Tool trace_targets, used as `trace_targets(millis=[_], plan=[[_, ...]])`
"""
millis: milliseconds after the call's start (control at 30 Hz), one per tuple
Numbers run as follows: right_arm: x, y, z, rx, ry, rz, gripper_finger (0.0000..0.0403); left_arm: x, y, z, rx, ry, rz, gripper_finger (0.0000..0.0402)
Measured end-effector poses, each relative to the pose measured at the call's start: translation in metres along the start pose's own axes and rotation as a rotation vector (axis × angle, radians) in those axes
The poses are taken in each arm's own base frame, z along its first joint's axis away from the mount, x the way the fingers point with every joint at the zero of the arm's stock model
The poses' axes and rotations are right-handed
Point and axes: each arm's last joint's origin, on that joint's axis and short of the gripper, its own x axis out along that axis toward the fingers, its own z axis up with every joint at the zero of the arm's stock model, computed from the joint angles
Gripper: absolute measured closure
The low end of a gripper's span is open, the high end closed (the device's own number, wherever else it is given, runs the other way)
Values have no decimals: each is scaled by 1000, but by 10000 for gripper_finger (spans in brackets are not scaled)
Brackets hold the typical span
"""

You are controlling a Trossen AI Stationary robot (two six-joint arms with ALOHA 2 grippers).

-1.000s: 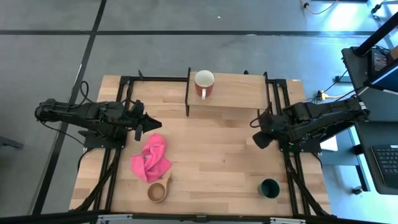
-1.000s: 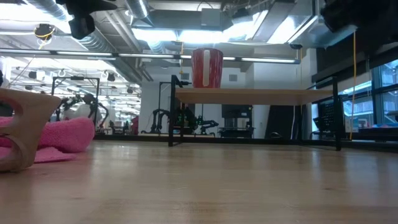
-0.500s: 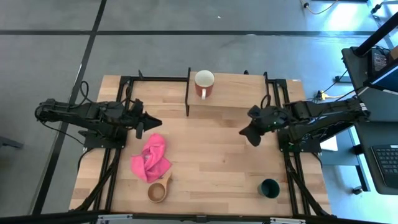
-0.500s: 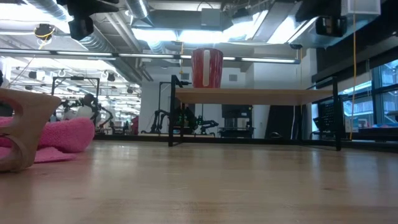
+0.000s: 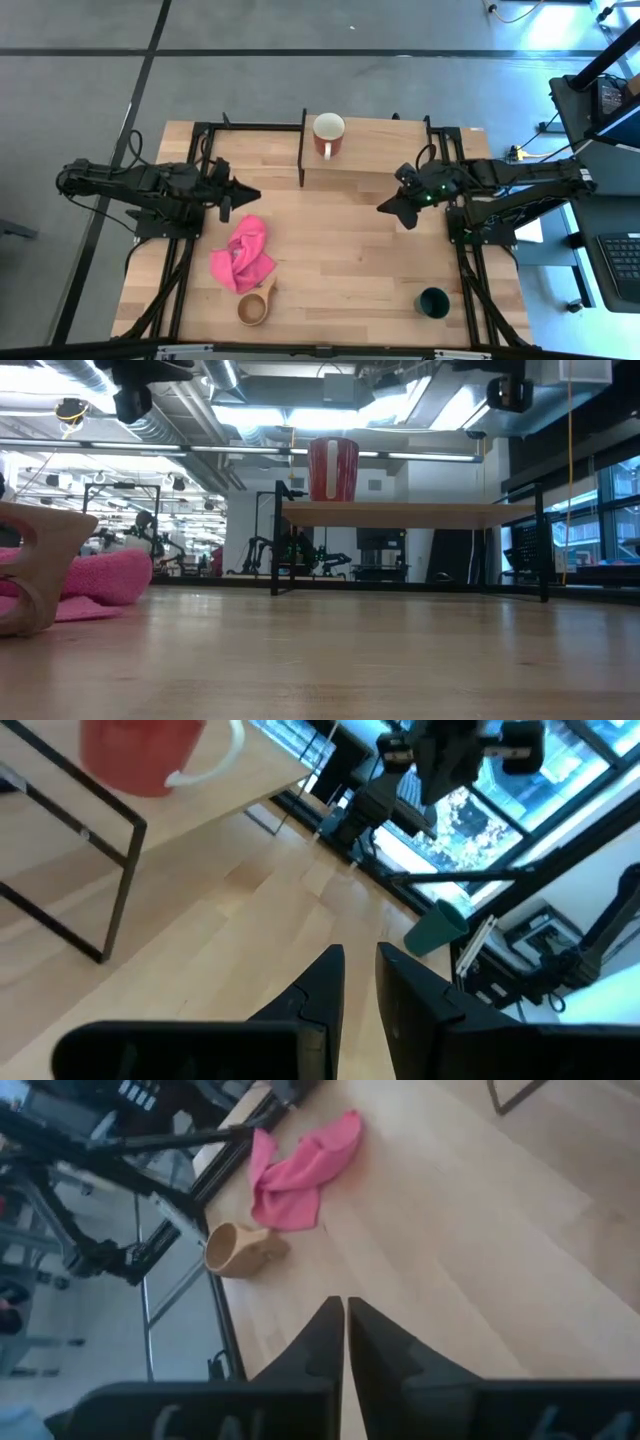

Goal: Stack small to large cups/mugs on shelf
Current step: Put the blue mug on the shelf

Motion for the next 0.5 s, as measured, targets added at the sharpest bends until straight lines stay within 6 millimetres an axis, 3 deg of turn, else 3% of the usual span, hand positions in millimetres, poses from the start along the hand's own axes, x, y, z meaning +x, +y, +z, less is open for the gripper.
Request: trace_targets(millis=[233, 500], plan=[[-1, -8, -6, -9, 112, -35, 382, 0, -4, 5, -13, -52, -44, 347], [-6, -21, -27, 4, 325, -183, 382, 0, -4, 5, -13, -52, -43, 347]])
